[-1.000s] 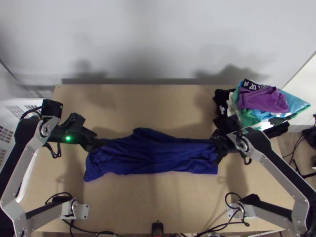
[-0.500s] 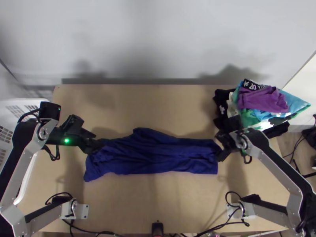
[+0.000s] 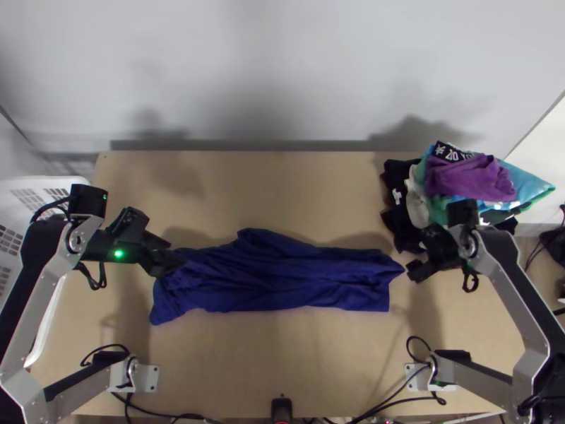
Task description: Fold the t-shirt
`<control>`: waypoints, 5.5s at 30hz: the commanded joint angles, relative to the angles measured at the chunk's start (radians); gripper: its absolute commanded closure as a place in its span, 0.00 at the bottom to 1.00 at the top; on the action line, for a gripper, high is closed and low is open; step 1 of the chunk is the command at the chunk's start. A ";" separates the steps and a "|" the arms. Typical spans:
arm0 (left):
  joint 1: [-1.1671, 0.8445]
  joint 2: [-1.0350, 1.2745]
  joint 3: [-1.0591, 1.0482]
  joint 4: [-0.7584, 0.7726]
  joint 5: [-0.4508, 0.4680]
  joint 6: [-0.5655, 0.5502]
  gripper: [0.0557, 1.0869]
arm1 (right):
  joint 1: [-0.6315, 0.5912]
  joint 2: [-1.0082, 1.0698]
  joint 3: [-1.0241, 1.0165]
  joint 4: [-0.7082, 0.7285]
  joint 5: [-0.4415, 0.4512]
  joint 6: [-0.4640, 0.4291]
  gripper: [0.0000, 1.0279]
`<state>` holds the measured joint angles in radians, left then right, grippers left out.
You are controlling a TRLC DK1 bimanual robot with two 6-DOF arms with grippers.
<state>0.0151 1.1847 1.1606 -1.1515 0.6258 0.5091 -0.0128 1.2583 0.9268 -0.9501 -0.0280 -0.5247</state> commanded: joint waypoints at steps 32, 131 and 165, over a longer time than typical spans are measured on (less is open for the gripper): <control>-0.001 -0.065 0.011 -0.002 -0.028 -0.106 0.04 | -0.225 0.319 0.061 -0.332 -0.682 -0.003 0.14; 0.019 -0.154 -0.075 -0.004 -0.086 -0.129 0.04 | 0.174 0.363 -0.079 0.217 -0.625 0.308 0.53; 0.075 -0.192 -0.053 -0.007 -0.110 -0.123 0.04 | 0.654 0.271 0.442 0.106 -0.650 0.385 0.97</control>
<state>0.0544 1.0138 1.0702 -1.1397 0.5182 0.3847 0.4671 1.3987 1.1641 -0.8402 -0.6781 -0.1516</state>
